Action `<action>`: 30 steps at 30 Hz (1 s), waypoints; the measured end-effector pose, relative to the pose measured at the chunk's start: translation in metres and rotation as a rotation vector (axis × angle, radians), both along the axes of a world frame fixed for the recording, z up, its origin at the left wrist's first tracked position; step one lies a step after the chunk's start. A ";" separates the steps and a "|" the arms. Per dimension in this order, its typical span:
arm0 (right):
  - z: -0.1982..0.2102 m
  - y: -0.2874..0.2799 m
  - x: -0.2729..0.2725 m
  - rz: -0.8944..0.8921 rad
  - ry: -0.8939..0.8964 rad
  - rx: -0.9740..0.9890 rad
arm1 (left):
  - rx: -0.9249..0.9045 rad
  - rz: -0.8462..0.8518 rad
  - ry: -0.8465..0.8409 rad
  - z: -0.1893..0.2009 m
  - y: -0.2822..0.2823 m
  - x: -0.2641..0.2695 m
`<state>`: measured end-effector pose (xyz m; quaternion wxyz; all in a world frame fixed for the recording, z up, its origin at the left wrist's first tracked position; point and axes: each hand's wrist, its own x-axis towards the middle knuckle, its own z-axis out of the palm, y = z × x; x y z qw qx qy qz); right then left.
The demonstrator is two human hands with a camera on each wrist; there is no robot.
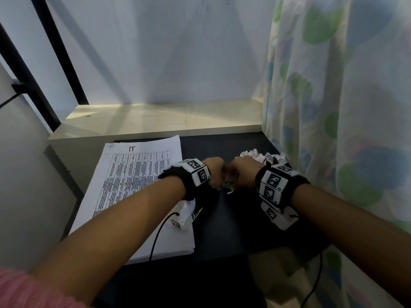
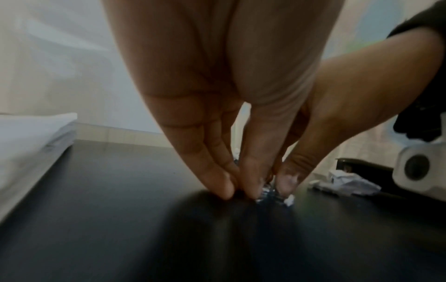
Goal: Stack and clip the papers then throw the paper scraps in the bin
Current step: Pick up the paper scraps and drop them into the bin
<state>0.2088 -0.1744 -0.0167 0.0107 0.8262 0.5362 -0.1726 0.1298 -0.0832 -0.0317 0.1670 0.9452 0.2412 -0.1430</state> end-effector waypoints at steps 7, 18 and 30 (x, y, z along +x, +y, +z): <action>0.009 -0.017 0.012 -0.052 -0.003 -0.012 | -0.042 0.018 -0.037 -0.001 -0.006 -0.003; 0.004 -0.015 0.021 -0.123 -0.081 0.029 | -0.061 0.017 -0.082 0.003 -0.014 0.011; 0.001 -0.016 0.018 -0.143 -0.074 0.043 | 0.143 -0.074 -0.006 0.011 -0.036 0.014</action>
